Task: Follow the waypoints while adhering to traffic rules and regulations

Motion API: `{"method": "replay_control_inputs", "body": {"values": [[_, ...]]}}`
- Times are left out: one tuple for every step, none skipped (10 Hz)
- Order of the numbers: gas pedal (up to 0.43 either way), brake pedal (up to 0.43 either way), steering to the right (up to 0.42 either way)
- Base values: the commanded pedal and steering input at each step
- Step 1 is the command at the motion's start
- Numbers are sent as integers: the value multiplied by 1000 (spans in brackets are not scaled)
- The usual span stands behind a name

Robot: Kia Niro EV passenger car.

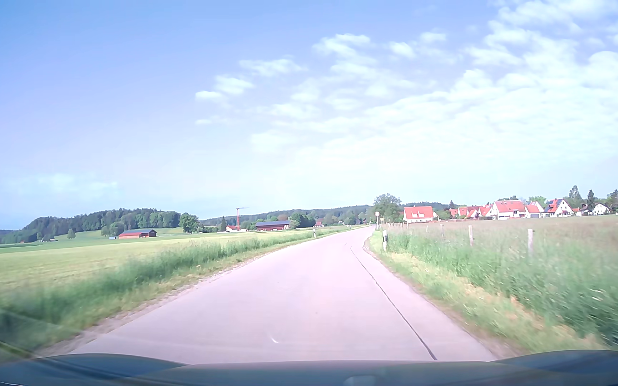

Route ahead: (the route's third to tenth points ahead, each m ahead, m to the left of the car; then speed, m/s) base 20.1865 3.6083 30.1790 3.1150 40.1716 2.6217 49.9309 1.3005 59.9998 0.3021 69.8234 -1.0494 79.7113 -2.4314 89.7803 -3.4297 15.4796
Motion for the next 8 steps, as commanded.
{"method": "replay_control_inputs", "body": {"values": [[47, 0, 0], [47, 0, 1], [47, 0, 1], [47, 0, 2], [47, 0, 3], [47, 0, 3], [47, 0, 6], [28, 0, 9]]}}
